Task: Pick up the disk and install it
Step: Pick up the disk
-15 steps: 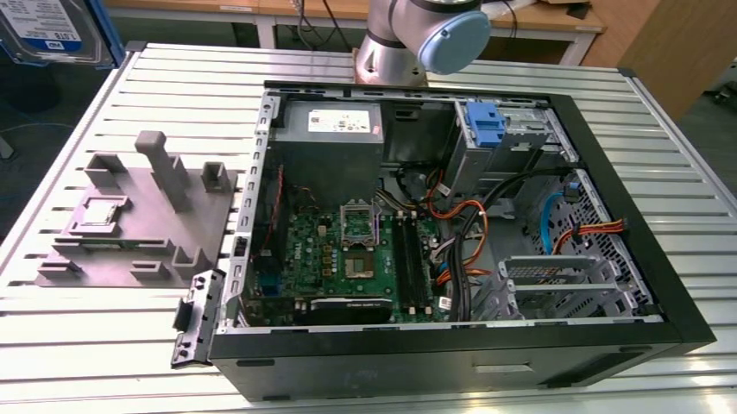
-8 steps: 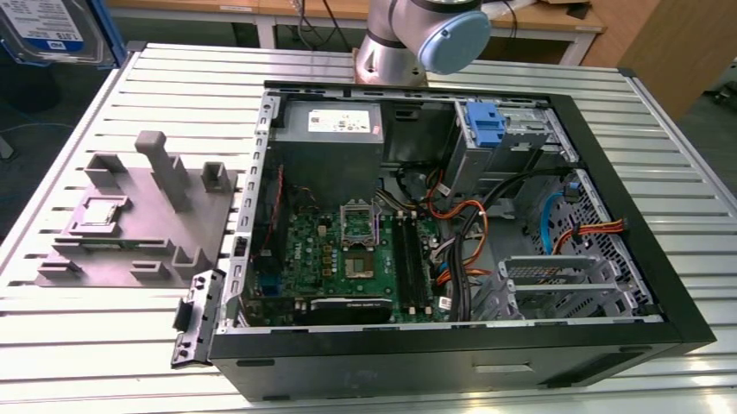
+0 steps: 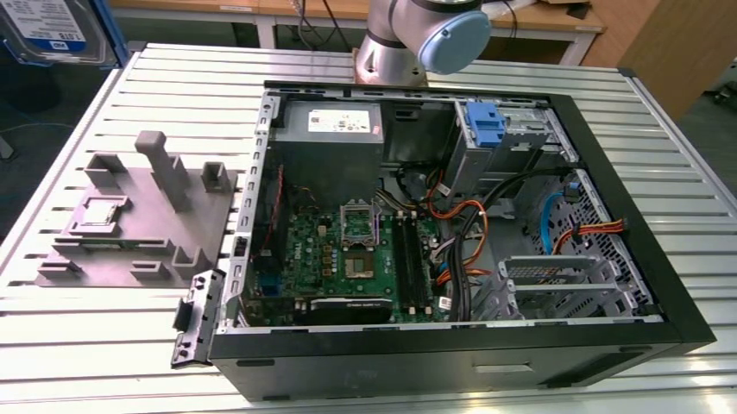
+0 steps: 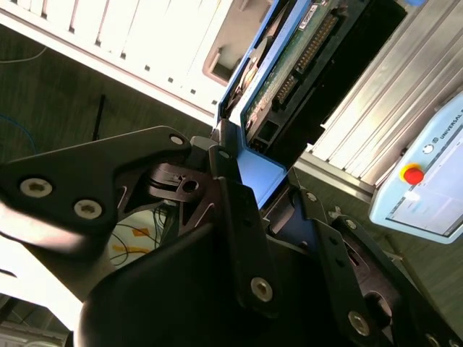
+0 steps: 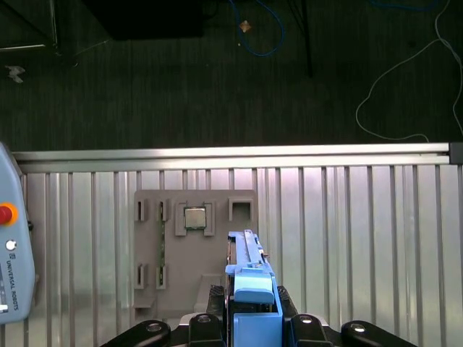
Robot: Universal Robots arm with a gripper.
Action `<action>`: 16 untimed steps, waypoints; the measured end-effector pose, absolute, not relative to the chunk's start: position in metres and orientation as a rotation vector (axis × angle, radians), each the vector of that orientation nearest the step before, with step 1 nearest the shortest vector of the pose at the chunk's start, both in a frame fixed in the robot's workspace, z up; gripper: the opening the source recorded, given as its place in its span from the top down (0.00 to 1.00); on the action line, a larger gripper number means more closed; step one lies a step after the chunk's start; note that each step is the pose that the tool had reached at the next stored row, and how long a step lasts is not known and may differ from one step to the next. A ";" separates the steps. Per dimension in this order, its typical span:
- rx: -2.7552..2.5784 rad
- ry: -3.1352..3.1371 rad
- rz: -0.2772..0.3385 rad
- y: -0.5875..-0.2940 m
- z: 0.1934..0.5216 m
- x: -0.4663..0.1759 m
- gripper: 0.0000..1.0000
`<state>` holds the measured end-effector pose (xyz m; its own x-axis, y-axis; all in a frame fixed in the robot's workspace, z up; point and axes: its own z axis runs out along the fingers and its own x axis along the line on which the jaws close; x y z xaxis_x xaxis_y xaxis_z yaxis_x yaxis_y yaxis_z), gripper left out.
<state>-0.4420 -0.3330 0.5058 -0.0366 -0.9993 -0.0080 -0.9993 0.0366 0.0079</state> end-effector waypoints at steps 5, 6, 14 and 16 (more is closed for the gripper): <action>-2.180 2.261 0.018 -0.333 0.506 -0.441 0.64; -2.180 2.261 0.018 -0.333 0.506 -0.441 0.64; -2.180 2.261 0.018 -0.333 0.506 -0.438 0.64; -2.180 2.261 0.018 -0.333 0.506 -0.438 0.64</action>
<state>-0.4380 -0.3330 0.5058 -0.0366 -0.9993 -0.0080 -0.9993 0.0366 0.0079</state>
